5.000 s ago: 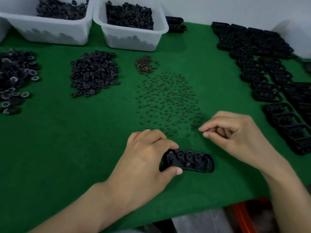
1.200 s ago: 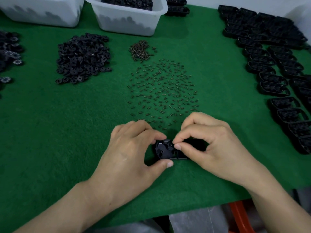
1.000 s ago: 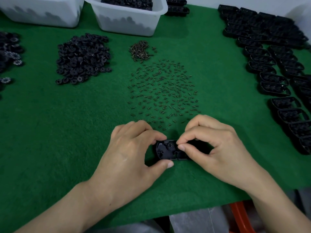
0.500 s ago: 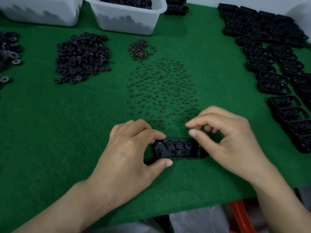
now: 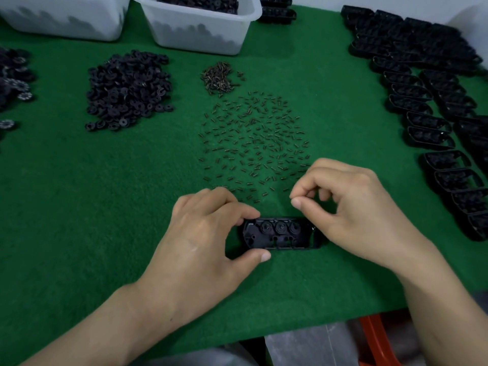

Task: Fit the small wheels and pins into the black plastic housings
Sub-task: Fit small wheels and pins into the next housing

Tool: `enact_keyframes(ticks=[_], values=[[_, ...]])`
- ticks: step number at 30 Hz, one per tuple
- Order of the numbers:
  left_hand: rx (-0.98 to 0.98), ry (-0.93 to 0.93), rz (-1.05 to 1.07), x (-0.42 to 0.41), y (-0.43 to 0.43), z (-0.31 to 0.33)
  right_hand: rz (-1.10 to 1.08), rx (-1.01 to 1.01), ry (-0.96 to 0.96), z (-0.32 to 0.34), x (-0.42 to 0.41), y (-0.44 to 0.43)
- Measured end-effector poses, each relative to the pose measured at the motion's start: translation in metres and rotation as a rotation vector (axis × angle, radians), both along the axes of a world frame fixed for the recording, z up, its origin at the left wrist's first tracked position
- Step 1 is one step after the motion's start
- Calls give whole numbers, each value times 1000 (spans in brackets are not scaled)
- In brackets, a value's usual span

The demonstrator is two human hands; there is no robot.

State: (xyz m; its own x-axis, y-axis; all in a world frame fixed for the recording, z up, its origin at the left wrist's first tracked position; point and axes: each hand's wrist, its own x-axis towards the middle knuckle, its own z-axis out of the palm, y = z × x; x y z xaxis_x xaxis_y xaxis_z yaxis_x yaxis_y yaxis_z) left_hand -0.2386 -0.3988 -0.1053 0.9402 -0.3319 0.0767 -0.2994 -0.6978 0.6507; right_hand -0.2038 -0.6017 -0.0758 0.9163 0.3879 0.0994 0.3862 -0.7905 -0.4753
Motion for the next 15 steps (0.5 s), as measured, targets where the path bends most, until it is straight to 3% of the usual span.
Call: enact_keyframes(ticks=[5, 15], values=[[0, 0, -1, 1, 0, 0, 20, 267, 53, -9, -17, -4], [-1, -15, 3, 0, -1, 0, 2, 314, 16, -24, -27, -9]])
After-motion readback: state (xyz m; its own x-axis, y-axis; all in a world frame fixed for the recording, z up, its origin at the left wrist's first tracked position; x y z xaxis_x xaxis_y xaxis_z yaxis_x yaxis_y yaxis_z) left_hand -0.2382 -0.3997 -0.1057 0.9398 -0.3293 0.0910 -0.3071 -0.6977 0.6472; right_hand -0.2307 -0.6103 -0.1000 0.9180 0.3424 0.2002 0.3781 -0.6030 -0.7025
